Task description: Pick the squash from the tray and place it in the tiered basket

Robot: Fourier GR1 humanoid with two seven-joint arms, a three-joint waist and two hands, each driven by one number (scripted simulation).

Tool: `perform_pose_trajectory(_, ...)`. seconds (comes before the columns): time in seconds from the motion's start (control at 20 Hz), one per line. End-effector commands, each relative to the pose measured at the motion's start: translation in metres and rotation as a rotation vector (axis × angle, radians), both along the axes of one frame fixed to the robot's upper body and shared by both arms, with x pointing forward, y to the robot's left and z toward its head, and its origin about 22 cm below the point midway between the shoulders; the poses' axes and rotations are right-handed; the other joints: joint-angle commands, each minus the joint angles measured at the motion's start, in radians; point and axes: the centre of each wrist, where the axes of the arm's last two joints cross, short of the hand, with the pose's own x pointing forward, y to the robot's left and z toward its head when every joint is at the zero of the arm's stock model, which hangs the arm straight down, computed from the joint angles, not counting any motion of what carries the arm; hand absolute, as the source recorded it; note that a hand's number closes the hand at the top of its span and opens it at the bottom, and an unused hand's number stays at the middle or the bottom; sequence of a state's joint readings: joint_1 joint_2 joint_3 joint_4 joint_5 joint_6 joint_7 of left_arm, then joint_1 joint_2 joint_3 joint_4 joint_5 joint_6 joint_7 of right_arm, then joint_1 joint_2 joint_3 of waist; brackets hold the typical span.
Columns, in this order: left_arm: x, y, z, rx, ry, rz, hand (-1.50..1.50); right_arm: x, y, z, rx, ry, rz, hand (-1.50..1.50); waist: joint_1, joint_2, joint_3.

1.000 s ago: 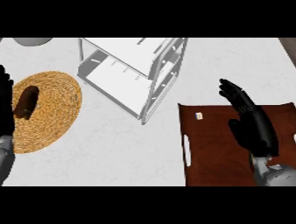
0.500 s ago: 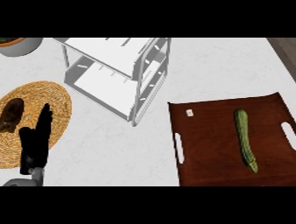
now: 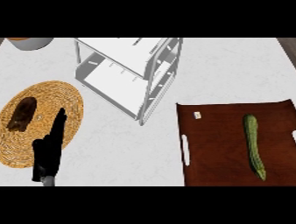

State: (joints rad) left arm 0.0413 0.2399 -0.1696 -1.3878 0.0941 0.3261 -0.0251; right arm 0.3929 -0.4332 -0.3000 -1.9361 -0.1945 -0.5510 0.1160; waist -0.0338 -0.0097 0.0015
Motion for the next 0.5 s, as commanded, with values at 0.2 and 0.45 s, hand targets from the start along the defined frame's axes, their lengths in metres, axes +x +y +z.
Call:
perform_pose_trajectory(0.2,-0.010,-0.004,-0.006,-0.012,0.053,-0.032,0.00,-0.024,0.013,0.037,-0.171,0.521,0.151,-1.50,0.045,0.018,-0.010)
perform_pose_trajectory(0.45,-0.005,-0.017,-0.004,-0.011,0.051,-0.060,0.00,-0.017,0.030,0.068,-0.296,0.722,0.099,-1.50,0.055,0.020,-0.008)
